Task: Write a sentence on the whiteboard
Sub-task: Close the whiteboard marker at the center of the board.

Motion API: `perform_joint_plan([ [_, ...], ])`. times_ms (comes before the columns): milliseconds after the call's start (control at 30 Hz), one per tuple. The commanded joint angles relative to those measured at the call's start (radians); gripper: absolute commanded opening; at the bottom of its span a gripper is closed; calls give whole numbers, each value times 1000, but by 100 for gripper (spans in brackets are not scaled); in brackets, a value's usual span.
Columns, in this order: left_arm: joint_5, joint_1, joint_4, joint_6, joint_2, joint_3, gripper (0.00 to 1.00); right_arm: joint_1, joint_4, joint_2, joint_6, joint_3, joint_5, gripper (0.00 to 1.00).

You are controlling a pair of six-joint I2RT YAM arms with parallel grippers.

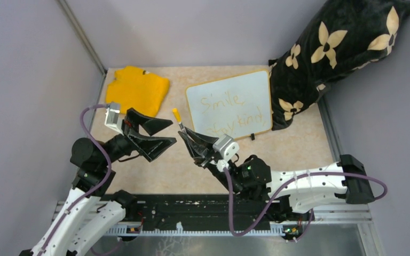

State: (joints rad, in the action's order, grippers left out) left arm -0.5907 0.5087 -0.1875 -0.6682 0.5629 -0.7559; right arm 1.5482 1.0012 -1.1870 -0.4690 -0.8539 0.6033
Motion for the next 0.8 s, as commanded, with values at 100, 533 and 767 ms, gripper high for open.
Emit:
perform_joint_plan([
  [100, -19, 1, -108, 42, 4, -71, 99, -1, -35, 41, 81, 15, -44, 0],
  [533, 23, 2, -115, 70, 100, -150, 94, -2, -82, 20, 105, 6, -54, 0],
  [767, -17, 2, -118, 76, 132, -157, 81, -2, -84, 6, 103, -1, -47, 0],
])
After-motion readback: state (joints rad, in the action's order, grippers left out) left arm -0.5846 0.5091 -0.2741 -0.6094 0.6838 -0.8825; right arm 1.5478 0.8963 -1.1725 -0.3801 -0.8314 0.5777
